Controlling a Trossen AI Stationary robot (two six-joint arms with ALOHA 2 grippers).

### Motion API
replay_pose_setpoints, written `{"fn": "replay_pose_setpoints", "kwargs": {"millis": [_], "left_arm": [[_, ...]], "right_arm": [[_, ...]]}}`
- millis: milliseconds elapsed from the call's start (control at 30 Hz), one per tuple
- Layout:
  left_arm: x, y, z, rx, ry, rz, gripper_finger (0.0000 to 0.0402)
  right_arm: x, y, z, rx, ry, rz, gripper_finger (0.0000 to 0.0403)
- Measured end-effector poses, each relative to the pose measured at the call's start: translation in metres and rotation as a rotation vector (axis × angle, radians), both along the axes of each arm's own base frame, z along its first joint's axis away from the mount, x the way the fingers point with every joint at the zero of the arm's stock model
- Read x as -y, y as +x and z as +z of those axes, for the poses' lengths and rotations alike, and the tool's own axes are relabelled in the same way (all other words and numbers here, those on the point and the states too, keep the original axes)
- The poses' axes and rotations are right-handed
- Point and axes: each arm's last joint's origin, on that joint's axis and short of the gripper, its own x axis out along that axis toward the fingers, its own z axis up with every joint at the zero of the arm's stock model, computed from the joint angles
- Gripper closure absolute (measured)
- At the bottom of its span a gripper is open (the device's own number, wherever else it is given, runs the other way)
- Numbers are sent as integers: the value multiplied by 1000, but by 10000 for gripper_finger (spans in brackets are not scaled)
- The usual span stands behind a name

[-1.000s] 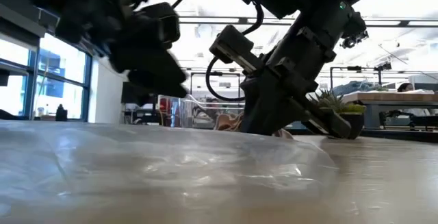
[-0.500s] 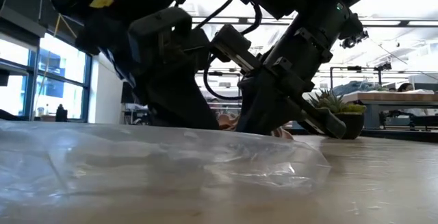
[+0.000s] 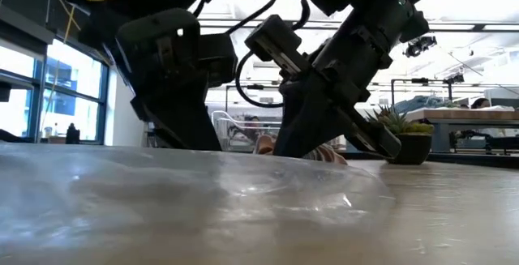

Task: Roll bandage
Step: Open the transparent zip bag

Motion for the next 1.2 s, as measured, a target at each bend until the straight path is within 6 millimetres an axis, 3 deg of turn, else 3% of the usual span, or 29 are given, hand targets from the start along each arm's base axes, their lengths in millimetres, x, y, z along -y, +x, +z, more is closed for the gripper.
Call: {"fn": "replay_pose_setpoints", "kwargs": {"millis": [167,400,567,667,800,967,1200], "left_arm": [[16,2,8,78,-106,-17,394],[37,-8,19,84,-146,-11,401],[43,-23,37,63,-114,-3,401],[49,-27,31,18,-115,17,401],[59,-25,16,2,-154,69,401],[67,-16,-5,1,-232,135,401],[64,-14,-13,-85,-155,47,402]], "right_arm": [[1,-3,7,-3,-28,3,403],[4,-11,28,8,-85,170,403],[-3,-8,32,87,-19,419,403],[-10,-10,32,100,-6,488,403],[-12,-10,28,78,-27,407,403],[-6,-5,8,7,19,311,403],[-4,-3,3,-8,39,260,403]]}}
